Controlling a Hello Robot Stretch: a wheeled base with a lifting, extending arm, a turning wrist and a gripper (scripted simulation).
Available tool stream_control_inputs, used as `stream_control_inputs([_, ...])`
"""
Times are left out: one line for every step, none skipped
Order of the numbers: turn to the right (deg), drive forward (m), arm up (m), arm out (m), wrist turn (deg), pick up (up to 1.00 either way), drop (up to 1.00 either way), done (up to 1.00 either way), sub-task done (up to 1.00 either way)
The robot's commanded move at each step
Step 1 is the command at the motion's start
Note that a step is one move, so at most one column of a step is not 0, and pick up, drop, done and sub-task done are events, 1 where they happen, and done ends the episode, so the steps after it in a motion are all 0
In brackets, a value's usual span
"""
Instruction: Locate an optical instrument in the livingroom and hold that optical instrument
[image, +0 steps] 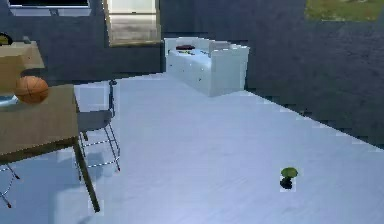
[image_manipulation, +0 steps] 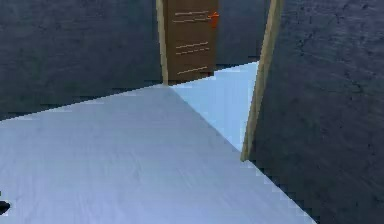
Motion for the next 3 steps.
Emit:
stream_control_inputs([45.0, 0.0, 0.0, 0.0, 0.0, 0.0, 0.0, 0.0, 0.0])
stream_control_inputs([15.0, 0.0, 0.0, 0.0, 0.0, 0.0, 0.0, 0.0, 0.0])
stream_control_inputs([0.0, 0.1, 0.0, 0.0, 0.0, 0.0, 0.0, 0.0, 0.0])
